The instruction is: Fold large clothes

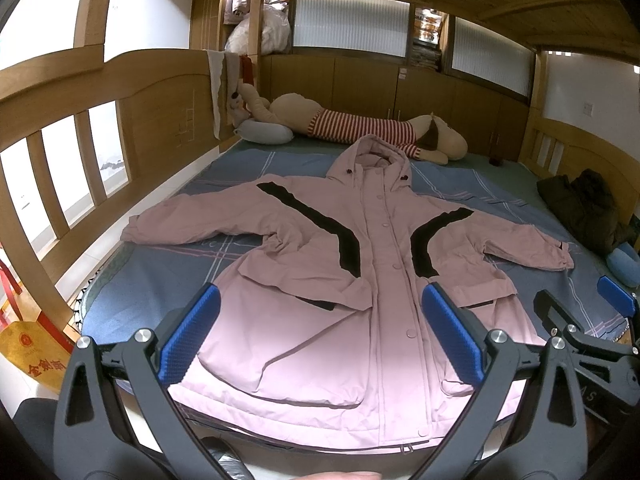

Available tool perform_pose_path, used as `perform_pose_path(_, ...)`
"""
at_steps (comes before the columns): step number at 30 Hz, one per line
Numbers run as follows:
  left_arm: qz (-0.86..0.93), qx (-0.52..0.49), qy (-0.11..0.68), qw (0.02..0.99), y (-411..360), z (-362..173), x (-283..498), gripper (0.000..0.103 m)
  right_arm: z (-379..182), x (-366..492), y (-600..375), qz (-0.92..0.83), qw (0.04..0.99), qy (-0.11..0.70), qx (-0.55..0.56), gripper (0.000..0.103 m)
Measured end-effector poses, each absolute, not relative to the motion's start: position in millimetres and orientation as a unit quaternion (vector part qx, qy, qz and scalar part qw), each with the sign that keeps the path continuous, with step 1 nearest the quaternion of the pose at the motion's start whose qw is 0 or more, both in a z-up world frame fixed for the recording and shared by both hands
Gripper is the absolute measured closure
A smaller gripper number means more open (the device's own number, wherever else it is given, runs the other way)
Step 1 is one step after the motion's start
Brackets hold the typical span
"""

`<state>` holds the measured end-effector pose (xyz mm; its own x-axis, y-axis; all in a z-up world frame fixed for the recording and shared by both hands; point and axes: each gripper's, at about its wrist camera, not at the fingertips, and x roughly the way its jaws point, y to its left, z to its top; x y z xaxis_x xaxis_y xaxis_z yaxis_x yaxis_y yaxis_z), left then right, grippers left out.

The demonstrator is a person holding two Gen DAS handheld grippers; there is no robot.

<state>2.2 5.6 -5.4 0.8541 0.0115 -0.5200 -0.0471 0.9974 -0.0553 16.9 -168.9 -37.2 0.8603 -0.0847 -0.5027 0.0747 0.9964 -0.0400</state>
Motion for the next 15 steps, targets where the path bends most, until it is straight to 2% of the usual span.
perform_pose_path(15, 0.015, -0.033, 0.27, 0.962, 5.2, -5.3, 2.4, 0.002, -36.8, 15.2, -168.4, -0.042, 0.964, 0.261, -0.01, 0.001)
